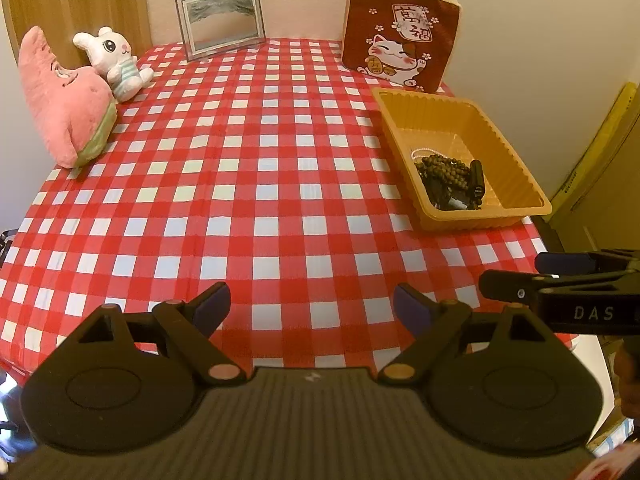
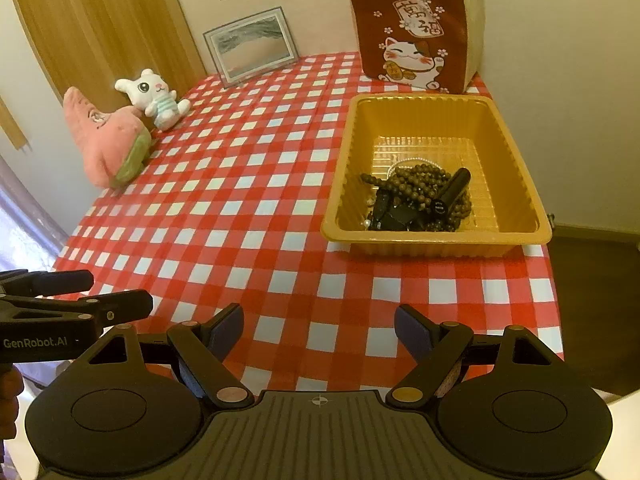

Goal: Organize jewelry

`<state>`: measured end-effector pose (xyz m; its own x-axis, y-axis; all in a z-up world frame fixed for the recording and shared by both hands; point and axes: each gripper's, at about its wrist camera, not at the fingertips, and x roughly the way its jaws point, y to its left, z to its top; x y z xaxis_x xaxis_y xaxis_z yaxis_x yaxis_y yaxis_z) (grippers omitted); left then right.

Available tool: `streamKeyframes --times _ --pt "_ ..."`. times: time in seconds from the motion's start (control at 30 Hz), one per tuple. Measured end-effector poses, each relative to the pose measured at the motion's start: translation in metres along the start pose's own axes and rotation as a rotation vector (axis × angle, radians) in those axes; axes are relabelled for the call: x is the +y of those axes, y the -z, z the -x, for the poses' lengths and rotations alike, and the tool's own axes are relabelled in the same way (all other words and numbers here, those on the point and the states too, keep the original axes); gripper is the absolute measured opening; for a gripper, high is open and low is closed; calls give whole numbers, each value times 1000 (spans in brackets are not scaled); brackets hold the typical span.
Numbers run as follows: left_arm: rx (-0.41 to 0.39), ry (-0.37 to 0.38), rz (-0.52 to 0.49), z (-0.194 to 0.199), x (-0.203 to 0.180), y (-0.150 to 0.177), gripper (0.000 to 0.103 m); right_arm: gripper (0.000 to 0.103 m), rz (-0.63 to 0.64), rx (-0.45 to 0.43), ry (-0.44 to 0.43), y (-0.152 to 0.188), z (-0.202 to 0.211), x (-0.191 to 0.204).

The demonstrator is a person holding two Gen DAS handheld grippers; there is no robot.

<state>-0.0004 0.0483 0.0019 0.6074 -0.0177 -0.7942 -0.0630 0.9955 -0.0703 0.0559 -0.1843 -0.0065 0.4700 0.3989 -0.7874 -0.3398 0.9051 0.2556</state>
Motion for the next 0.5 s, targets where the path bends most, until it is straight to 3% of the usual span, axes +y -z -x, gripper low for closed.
streamKeyframes --times 0.5 --pt "-1 -1 1 0 -1 0 87 82 -1 -2 2 -2 -2 0"
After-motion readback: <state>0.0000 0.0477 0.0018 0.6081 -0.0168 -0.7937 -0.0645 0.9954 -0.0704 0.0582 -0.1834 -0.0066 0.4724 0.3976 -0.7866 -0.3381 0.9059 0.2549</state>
